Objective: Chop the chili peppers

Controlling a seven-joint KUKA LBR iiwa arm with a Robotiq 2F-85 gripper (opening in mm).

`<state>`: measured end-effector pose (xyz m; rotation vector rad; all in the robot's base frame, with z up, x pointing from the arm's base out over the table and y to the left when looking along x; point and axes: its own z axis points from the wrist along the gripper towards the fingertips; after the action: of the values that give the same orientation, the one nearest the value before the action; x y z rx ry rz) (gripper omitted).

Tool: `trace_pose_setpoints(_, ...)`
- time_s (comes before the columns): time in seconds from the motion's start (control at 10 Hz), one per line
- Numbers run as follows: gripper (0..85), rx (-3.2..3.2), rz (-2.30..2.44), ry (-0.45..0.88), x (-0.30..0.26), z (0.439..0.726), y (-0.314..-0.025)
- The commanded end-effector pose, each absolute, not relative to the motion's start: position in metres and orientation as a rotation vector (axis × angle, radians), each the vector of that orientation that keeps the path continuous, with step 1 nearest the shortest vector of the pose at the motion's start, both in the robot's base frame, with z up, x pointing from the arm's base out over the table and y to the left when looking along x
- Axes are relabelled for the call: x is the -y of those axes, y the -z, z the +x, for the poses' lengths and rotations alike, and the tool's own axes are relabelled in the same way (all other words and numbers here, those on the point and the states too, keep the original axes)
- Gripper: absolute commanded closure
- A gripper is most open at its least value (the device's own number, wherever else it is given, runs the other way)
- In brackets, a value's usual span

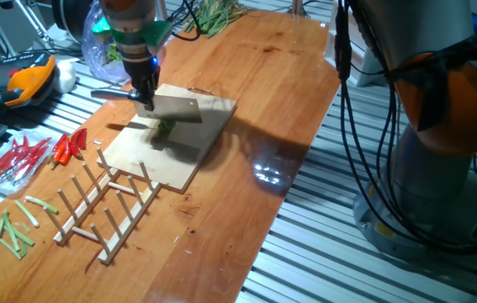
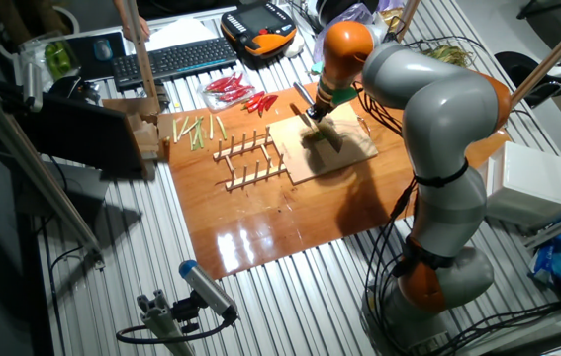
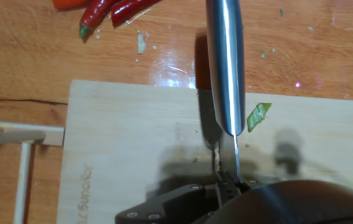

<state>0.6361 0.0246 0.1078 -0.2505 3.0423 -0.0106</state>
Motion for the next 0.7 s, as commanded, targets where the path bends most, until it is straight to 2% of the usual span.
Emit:
trace_pose_setpoints(0.0,85.0,-3.042,-0.244,0.004,-0.027,0.635,-0.106)
trace_pose_setpoints(0.6,85.0,-3.040,-0.180,-0.015,-0.045,0.626,-0.094)
